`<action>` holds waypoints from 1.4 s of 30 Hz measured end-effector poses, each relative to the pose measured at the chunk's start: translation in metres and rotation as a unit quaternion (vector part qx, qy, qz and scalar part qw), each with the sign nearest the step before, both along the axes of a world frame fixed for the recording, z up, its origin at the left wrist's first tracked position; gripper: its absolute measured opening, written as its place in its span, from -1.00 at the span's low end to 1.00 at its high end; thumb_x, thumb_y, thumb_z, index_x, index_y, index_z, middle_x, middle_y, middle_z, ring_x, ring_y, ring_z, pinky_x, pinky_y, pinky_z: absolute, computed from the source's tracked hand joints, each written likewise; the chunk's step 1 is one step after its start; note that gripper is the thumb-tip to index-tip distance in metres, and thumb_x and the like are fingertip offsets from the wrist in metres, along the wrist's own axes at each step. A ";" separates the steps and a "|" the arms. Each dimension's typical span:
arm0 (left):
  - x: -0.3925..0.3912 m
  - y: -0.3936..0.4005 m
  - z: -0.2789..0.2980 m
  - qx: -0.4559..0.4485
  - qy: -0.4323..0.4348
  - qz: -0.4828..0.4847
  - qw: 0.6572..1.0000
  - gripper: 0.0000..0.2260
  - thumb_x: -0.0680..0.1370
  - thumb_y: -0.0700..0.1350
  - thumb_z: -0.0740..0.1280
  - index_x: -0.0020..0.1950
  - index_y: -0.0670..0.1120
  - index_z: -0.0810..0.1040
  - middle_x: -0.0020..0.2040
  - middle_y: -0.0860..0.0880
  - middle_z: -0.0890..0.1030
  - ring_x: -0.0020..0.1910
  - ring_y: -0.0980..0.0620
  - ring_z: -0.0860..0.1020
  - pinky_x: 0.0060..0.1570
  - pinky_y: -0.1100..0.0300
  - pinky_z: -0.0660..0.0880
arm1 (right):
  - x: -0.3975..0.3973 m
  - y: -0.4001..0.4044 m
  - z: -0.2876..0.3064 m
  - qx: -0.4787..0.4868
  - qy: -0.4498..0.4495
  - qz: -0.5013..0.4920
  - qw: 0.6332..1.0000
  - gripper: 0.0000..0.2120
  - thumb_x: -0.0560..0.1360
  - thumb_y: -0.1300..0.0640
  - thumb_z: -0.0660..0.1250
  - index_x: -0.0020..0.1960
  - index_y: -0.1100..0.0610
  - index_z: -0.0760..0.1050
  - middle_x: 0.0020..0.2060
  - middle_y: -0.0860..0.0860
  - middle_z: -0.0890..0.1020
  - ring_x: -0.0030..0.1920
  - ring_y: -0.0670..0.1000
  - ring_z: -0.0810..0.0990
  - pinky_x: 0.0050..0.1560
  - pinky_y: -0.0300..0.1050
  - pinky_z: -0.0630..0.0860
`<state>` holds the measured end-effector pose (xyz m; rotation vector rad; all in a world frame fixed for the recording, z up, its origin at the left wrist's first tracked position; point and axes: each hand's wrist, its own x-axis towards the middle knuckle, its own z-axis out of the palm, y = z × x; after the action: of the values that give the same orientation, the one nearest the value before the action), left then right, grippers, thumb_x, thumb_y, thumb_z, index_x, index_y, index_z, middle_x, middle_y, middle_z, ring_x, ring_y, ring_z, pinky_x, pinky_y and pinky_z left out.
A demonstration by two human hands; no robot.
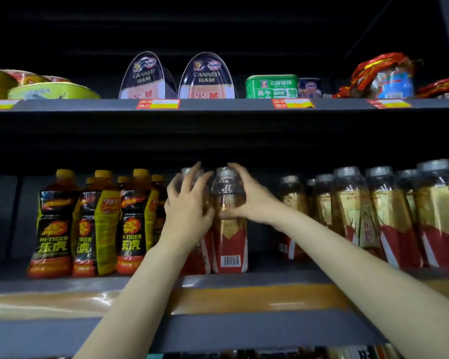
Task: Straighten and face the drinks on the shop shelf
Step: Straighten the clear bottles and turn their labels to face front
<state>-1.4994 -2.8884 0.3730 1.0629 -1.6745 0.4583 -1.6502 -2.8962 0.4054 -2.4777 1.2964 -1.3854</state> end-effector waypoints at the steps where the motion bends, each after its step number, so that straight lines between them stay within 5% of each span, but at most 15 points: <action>1: 0.001 0.000 0.000 0.001 0.003 -0.004 1.000 -0.41 0.50 -0.18 0.29 0.47 0.09 0.17 0.53 0.10 0.02 0.46 -0.12 -0.05 0.34 -0.19 0.21 | 0.000 0.001 -0.001 -0.007 -0.017 -0.004 1.000 0.05 0.25 0.11 0.59 0.52 -0.07 -0.01 0.42 0.07 0.32 0.42 0.09 0.28 0.40 0.08 0.28; 5: 0.003 0.001 0.000 0.001 0.002 -0.009 1.000 -0.43 0.50 -0.19 0.28 0.46 0.08 0.20 0.52 0.11 0.04 0.45 -0.11 -0.04 0.31 -0.19 0.25 | -0.016 0.022 -0.015 -0.056 -0.088 0.028 0.994 -0.08 0.22 0.16 0.60 0.37 -0.18 0.12 0.28 -0.05 0.41 0.24 0.05 0.49 0.23 0.03 0.49; 9: 0.001 0.002 -0.001 -0.004 0.004 -0.004 1.000 -0.45 0.50 -0.18 0.29 0.45 0.06 0.21 0.52 0.11 0.05 0.44 -0.11 -0.03 0.32 -0.18 0.26 | -0.044 0.062 -0.040 -0.111 -0.174 0.089 0.974 -0.19 0.26 0.25 0.57 0.23 -0.26 0.16 0.12 -0.27 0.39 -0.01 -0.14 0.60 -0.12 -0.40 0.54; 13: -0.003 0.003 -0.002 -0.003 0.010 0.003 1.000 -0.45 0.50 -0.19 0.31 0.45 0.02 0.23 0.53 0.06 0.07 0.46 -0.15 -0.03 0.34 -0.20 0.23 | -0.067 0.095 -0.041 -0.147 -0.192 0.094 0.966 -0.18 0.26 0.26 0.56 0.24 -0.27 0.16 0.21 -0.19 0.39 0.02 -0.23 0.58 -0.03 -0.34 0.54; 17: -0.009 0.011 0.008 -0.069 0.015 0.030 0.997 -0.51 0.50 -0.20 0.32 0.42 -0.09 0.32 0.52 -0.07 0.16 0.52 -0.13 -0.09 0.43 -0.17 -0.09 | -0.079 0.124 -0.033 -0.165 -0.193 0.089 0.963 -0.17 0.26 0.28 0.56 0.23 -0.29 0.18 0.20 -0.23 0.37 0.01 -0.20 0.61 -0.03 -0.28 0.56; 20: -0.024 0.047 0.020 -0.129 0.060 -0.145 0.979 -0.62 0.53 -0.11 0.30 0.35 -0.09 0.42 0.42 -0.10 0.37 0.49 -0.04 0.14 0.45 -0.01 0.07 | -0.095 0.146 -0.033 -0.166 -0.240 0.105 0.951 -0.19 0.21 0.27 0.56 0.20 -0.29 0.21 0.20 -0.16 0.42 -0.02 -0.10 0.65 -0.08 -0.22 0.59; 23: -0.064 0.097 0.008 0.040 0.020 -0.400 0.916 -0.46 0.38 0.29 0.26 0.33 0.16 0.37 0.32 0.11 0.46 0.33 0.21 0.37 0.35 0.17 0.29 | -0.119 0.175 -0.036 -0.153 -0.323 0.126 0.925 -0.22 0.15 0.21 0.53 0.20 -0.25 0.25 0.23 0.00 0.47 0.00 0.01 0.67 -0.09 -0.08 0.61; 25: -0.096 0.117 -0.006 0.113 -0.040 -0.430 0.895 -0.35 0.26 0.35 0.31 0.32 0.22 0.32 0.27 0.15 0.48 0.25 0.25 0.44 0.28 0.19 0.39 | -0.139 0.197 -0.038 -0.152 -0.345 0.115 0.919 -0.23 0.17 0.20 0.51 0.21 -0.24 0.24 0.23 0.03 0.49 0.01 0.00 0.66 -0.07 -0.07 0.61; 29: -0.168 0.153 -0.025 0.160 -0.054 -0.494 0.853 -0.39 0.26 0.14 0.46 0.26 0.20 0.32 0.06 0.18 0.57 -0.03 0.25 0.58 -0.02 0.26 0.55 | -0.198 0.251 -0.046 -0.119 -0.331 0.063 0.934 -0.18 0.22 0.19 0.49 0.31 -0.21 0.15 0.24 0.01 0.48 0.01 -0.07 0.66 -0.07 -0.08 0.62; 34: -0.274 0.199 -0.075 0.326 -0.039 -0.610 0.722 -0.47 0.28 0.05 0.47 0.22 0.08 0.45 0.08 -0.01 0.64 0.03 0.06 0.62 -0.04 0.25 0.54 | -0.322 0.336 -0.078 0.057 -0.265 -0.018 0.962 0.03 0.10 0.04 0.64 0.38 -0.33 0.13 0.25 -0.02 0.51 0.13 0.00 0.62 -0.04 -0.01 0.61; 37: -0.358 0.230 -0.132 0.405 -0.065 -0.629 0.661 -0.48 0.26 0.05 0.47 0.19 0.07 0.44 0.02 0.05 0.66 -0.02 0.09 0.63 -0.10 0.30 0.53 | -0.406 0.379 -0.132 0.132 -0.296 -0.051 0.945 0.02 0.15 0.30 0.62 0.37 -0.25 0.17 0.13 0.00 0.62 0.09 0.04 0.64 -0.10 0.00 0.62; 40: -0.451 0.257 -0.203 0.494 -0.068 -0.617 0.609 -0.60 0.44 -0.23 0.43 0.17 0.07 0.41 -0.12 0.16 0.66 -0.19 0.28 0.61 -0.23 0.42 0.49 | -0.480 0.414 -0.202 0.188 -0.345 -0.117 0.912 -0.13 0.17 0.26 0.51 0.32 -0.22 0.20 0.10 0.04 0.62 0.10 0.09 0.63 -0.01 0.13 0.62; 42: -0.508 0.266 -0.252 0.576 -0.104 -0.594 0.552 -0.56 0.47 -0.27 0.36 0.27 0.05 0.36 0.00 0.11 0.61 -0.18 0.26 0.61 -0.23 0.37 0.51 | -0.523 0.429 -0.250 0.225 -0.361 -0.172 0.889 -0.10 0.14 0.22 0.53 0.33 -0.18 0.19 0.15 0.04 0.57 0.13 0.09 0.61 -0.02 0.13 0.62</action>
<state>-2.0074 -2.6224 0.1213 0.3371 -2.4470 -1.6889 -2.1733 -2.4673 0.1552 -1.2765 1.6282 -1.5962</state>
